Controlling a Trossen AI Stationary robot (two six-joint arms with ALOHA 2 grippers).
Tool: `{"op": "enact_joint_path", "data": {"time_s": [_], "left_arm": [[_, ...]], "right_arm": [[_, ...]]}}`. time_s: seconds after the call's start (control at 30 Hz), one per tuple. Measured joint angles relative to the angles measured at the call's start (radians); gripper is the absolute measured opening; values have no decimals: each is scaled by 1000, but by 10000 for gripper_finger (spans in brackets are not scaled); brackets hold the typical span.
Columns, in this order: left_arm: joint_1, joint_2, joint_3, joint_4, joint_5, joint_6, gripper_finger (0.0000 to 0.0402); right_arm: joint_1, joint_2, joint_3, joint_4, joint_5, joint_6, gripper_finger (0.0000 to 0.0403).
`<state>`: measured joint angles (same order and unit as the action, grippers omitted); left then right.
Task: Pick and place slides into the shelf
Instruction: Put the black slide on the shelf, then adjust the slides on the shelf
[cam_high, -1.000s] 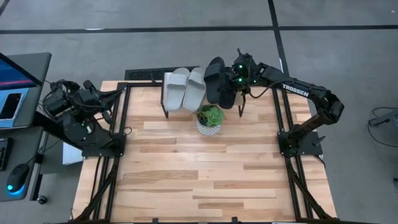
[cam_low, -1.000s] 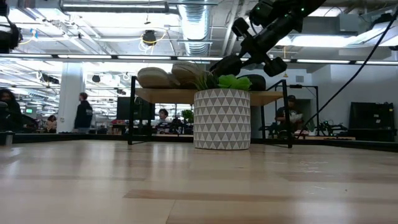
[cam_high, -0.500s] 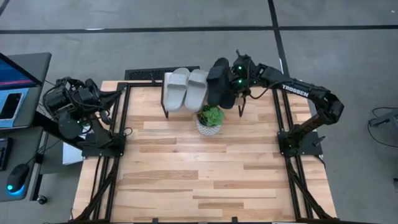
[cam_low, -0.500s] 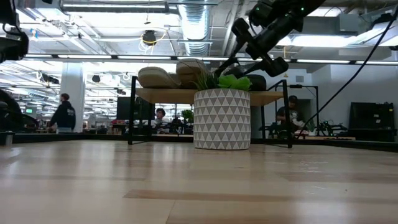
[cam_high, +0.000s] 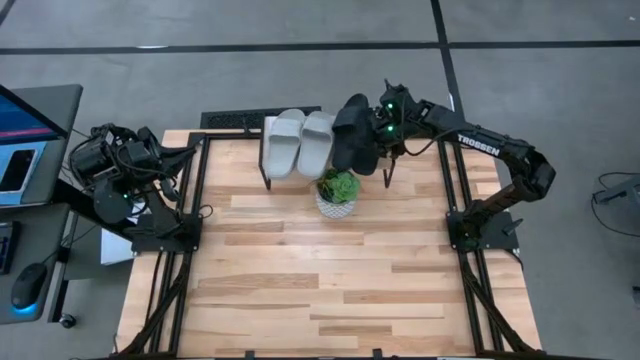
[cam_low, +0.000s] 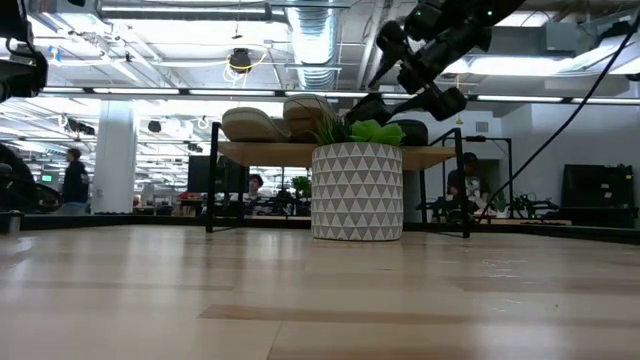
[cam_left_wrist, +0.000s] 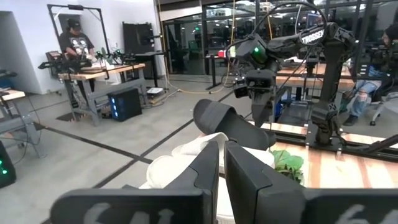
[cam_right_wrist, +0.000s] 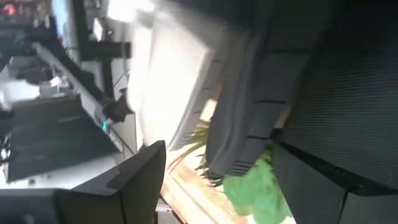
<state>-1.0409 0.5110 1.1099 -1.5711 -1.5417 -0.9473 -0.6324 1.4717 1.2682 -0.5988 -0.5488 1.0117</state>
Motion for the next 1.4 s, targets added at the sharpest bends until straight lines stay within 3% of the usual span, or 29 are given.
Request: {"op": "enact_joint_path", "data": {"time_s": [0.23,0.43,0.6,0.73,0.8,1.1,1.27,1.4], "left_arm": [[0,0,0,0,13,-2,13],[0,0,0,0,14,-1,13],[0,0,0,0,14,1,13],[0,-1,0,0,14,30,13],[0,-1,3,0,14,44,13],[-2,-1,146,13,-30,19,7],[-82,-1,284,142,-31,251,1],[-232,-1,397,256,-30,533,0]], "right_arm": [[-32,-74,0,-83,48,-4,281],[-17,-199,0,-108,222,-52,265],[83,-283,0,-24,491,-161,175],[146,-331,0,63,603,-332,56],[167,-354,0,81,649,-407,16],[176,-407,0,51,747,-545,1],[145,-409,0,54,786,-639,1],[94,-413,0,54,786,-701,0]]}}
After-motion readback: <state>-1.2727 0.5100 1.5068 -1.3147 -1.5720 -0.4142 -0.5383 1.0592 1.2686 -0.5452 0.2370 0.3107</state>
